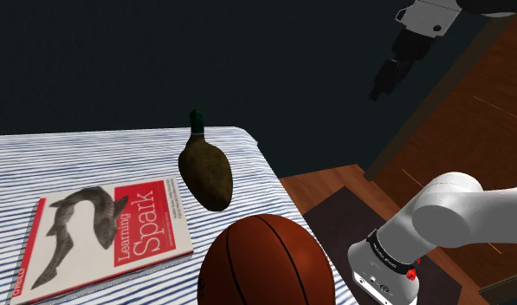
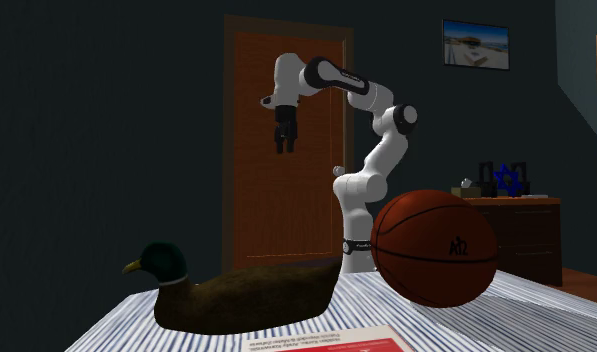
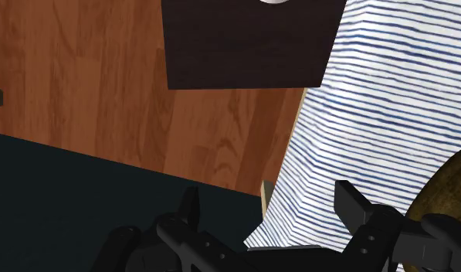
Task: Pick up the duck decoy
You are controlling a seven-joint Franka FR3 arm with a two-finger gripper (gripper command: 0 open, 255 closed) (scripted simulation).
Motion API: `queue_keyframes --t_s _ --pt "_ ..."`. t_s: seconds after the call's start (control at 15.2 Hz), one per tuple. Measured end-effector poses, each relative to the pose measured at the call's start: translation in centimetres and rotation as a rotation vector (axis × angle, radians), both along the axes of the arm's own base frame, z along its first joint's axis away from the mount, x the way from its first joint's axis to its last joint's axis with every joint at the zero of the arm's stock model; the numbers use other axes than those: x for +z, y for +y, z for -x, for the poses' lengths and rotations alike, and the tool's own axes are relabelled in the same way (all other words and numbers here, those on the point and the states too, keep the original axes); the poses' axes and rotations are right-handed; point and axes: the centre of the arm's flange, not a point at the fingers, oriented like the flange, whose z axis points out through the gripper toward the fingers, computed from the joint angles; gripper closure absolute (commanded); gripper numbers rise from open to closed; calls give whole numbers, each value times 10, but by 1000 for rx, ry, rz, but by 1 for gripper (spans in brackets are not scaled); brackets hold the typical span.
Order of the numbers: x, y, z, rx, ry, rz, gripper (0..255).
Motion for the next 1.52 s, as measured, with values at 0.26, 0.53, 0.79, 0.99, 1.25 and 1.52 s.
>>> queue_keyframes --t_s 0.26,0.53,0.79,0.99,1.25,1.52 --pt "-15 16 -16 2 -16 -2 0" --pt "-41 54 -40 6 -50 -6 0" --pt "-65 85 -60 9 -85 -10 0" --pt "-84 112 -80 11 -111 -14 0" --pt "-102 147 -106 15 -148 -18 0" --pt "-126 181 -137 19 -183 -22 0"
